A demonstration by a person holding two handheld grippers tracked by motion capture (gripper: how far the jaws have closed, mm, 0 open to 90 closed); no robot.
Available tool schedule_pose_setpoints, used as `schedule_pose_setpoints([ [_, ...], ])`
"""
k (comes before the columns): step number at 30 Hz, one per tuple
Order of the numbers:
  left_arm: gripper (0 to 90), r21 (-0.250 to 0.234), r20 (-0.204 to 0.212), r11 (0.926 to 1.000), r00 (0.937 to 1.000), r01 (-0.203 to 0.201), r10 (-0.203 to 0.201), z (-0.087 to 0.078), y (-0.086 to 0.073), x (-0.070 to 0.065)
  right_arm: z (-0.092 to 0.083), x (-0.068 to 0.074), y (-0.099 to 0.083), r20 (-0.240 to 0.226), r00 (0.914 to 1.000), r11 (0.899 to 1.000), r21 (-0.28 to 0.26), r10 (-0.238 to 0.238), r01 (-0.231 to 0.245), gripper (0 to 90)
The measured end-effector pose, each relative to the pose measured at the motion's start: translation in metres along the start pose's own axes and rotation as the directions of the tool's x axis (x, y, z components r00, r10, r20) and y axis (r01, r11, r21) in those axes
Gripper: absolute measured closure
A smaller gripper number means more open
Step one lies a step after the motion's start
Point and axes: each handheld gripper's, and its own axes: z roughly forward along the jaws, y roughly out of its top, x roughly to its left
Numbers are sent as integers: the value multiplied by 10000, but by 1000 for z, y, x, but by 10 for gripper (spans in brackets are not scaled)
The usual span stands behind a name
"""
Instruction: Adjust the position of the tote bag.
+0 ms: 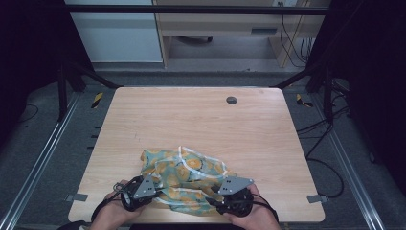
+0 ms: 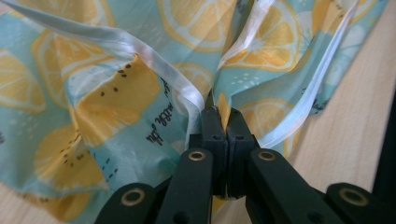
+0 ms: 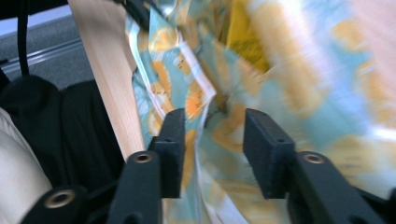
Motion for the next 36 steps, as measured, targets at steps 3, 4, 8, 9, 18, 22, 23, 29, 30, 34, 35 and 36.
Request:
schedule_pose_setpoints([
  [3,888,62,-108,10000,9999,64,-63,-1,-2,3,-10,-2,9,66,10000,9996,-285,-26,28,506],
  [4,888,64,-122,10000,9999,68,-67,-1,-2,3,-14,-2,14,85,9999,9992,-383,-110,114,495],
  [8,888,73,-219,9999,9997,97,-95,-1,-1,3,-24,-6,30,406,9988,9959,-839,-292,325,467],
  [9,887,59,-237,9999,9996,119,-118,-2,-2,3,-24,-9,36,541,9979,9947,-949,-347,397,448],
  [18,885,236,-541,9992,9980,333,-320,-5,-6,9,4,-21,50,300,9981,9985,36,-540,539,515],
  [22,871,118,-520,9991,9978,413,-407,-6,-6,10,9,-21,64,18,9971,9970,-132,-764,764,838],
  [23,871,50,-471,9989,9978,461,-458,-6,-6,10,9,-21,64,18,9971,9970,-132,-764,764,838],
  [29,710,-823,-600,9943,9955,676,-727,-14,0,8,15,-28,85,-124,9978,9970,-436,-646,640,887],
  [30,683,-1044,-606,9924,9956,652,-718,-18,1,7,17,-29,88,-133,9979,9968,-485,-639,631,888],
  [34,585,-1841,-623,9803,9945,710,-837,-31,8,7,22,-34,97,-131,9983,9969,-566,-559,551,890],
  [35,581,-2123,-568,9744,9945,743,-882,-36,9,7,23,-35,98,-124,9985,9971,-549,-540,533,890],
  [36,570,-2267,-507,9711,9948,752,-888,-40,11,7,23,-37,99,-78,9987,9972,-565,-495,490,890],
])
